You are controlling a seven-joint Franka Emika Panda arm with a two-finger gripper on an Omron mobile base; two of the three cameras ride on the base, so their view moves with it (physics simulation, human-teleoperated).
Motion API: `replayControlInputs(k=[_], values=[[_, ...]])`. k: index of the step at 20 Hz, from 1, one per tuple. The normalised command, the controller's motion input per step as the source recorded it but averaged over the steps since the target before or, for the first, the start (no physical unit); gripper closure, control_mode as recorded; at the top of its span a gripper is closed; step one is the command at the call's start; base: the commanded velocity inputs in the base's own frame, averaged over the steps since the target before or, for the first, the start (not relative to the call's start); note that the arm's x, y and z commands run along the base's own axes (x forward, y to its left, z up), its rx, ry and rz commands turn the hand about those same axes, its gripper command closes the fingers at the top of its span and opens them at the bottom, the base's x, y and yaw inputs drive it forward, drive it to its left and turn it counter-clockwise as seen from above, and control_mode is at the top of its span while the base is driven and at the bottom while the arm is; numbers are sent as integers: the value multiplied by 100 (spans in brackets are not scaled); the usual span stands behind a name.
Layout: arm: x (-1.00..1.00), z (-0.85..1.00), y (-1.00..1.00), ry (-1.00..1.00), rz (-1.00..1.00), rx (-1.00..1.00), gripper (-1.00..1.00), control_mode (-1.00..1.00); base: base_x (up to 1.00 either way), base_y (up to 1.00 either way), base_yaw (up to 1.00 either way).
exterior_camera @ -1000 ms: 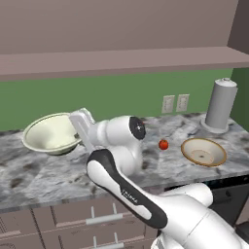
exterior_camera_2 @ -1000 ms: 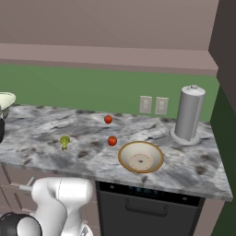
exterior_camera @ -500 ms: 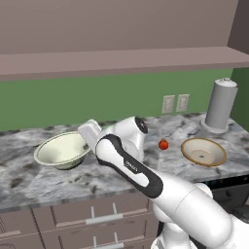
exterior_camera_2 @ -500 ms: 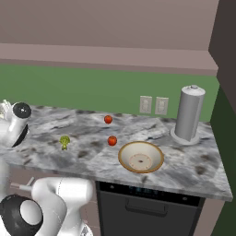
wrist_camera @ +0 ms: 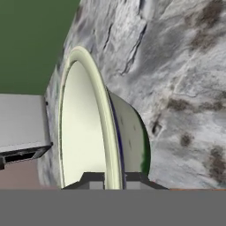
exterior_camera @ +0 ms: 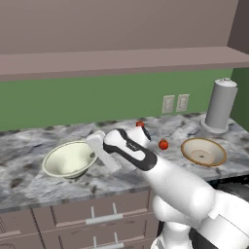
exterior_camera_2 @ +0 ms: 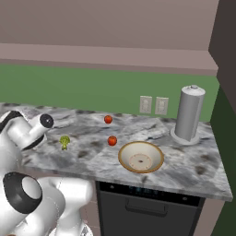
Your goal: Pick both bowls and place them on the counter. Then place the apple in one bowl and place the broccoli in the other bowl.
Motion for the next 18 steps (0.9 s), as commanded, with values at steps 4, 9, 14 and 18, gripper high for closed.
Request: replayControlInputs(k=[4, 9, 14, 18], values=[[33, -32, -1, -1, 4, 0, 100, -100, 0, 0, 0], [36, -33, -5, -1, 0, 0, 100, -100, 0, 0, 0], [35, -30, -1, 0, 0, 0, 100, -100, 0, 0, 0], [34, -31, 0, 0, 0, 0, 100, -100, 0, 0, 0]])
